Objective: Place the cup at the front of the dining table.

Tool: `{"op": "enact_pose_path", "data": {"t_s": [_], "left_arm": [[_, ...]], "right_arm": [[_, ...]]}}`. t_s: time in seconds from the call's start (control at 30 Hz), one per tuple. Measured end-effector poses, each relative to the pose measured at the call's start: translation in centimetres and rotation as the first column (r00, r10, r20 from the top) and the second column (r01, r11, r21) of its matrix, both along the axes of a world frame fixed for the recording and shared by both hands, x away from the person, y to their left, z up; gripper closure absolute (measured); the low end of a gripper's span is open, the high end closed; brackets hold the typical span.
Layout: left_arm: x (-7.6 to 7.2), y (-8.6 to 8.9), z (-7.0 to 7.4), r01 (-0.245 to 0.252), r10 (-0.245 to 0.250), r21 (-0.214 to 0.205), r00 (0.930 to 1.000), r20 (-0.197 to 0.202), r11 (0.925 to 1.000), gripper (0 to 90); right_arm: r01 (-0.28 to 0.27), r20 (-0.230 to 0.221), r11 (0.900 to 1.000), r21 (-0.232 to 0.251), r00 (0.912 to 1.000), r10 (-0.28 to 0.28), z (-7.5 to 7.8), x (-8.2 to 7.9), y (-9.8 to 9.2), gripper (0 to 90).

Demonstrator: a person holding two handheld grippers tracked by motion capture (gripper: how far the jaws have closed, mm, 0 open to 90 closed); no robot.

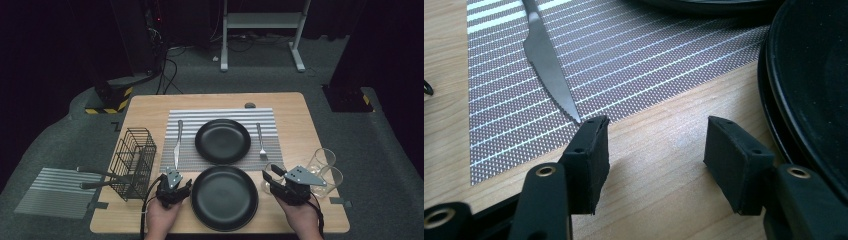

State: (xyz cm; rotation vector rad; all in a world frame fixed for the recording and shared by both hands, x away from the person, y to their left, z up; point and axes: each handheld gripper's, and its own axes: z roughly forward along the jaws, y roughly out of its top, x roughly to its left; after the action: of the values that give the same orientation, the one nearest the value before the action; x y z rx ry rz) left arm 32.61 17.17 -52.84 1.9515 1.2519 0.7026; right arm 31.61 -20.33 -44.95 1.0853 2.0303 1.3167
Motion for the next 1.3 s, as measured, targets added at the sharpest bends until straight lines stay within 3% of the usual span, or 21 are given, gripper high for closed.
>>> {"op": "enact_pose_path", "data": {"t_s": [0.13, 0.37, 0.4, 0.5, 0.57, 0.6, 0.7, 0.87, 0.97, 1.3], "left_arm": [[0.0, 0.1, 0.0, -0.001, 0.001, -0.004, 1.0000, -0.002, 1.0000, 43.0], [-0.1, -0.1, 0.0, -0.008, 0.008, -0.020, 0.9999, -0.009, 0.9998, 43.0], [0.0, 0.1, 0.0, 0.007, -0.007, -0.002, 1.0000, -0.003, 1.0000, 43.0], [0.0, 0.0, 0.0, -0.001, 0.001, -0.009, 1.0000, -0.006, 1.0000, 43.0], [0.0, 0.0, 0.0, 0.003, -0.003, -0.006, 1.0000, -0.004, 1.0000, 43.0], [0.0, 0.0, 0.0, 0.005, -0.005, -0.010, 1.0000, -0.003, 0.9999, 43.0], [0.0, 0.0, 0.0, 0.008, -0.008, -0.007, 1.0000, -0.003, 0.9999, 43.0], [-0.1, -0.1, 0.0, -0.008, 0.008, -0.022, 0.9999, -0.009, 0.9997, 42.9], [0.0, 0.0, 0.0, 0.008, -0.008, -0.006, 1.0000, -0.002, 0.9999, 42.9], [0.0, 0.0, 0.0, 0.005, -0.006, -0.011, 1.0000, -0.004, 0.9999, 42.8]], "right_arm": [[0.003, 0.012, 1.0000, 0.001, 0.9999, -0.003, 0.2, 0.0, 0.0, 44.2], [0.020, 0.026, 0.9998, -0.005, 0.9994, -0.020, 0.4, 0.2, -0.6, 35.6], [0.022, 0.023, 0.9997, -0.004, 0.9995, -0.022, 0.5, 0.2, -0.6, 34.2], [0.029, 0.016, 0.9995, 0.015, 0.9995, -0.029, 0.6, 0.3, -0.8, 31.4], [0.043, 0.038, 0.9987, 0.028, 0.9983, -0.044, 0.5, 0.4, -0.8, 28.9], [0.032, 0.019, 0.9994, 0.013, 0.9993, -0.033, 0.6, 0.3, -1.0, 28.0], [0.045, 0.027, 0.9989, 0.014, 0.9986, -0.046, 0.6, 0.3, -1.0, 25.3], [0.057, 0.031, 0.9984, 0.006, 0.9979, -0.057, 0.4, 0.4, -1.4, 22.5], [0.062, 0.028, 0.9980, 0.009, 0.9977, -0.062, 0.3, 0.4, -1.6, 21.4], [0.070, 0.007, 0.9973, 0.021, 0.9975, -0.070, -0.3, 0.5, -1.9, 20.1]]}}
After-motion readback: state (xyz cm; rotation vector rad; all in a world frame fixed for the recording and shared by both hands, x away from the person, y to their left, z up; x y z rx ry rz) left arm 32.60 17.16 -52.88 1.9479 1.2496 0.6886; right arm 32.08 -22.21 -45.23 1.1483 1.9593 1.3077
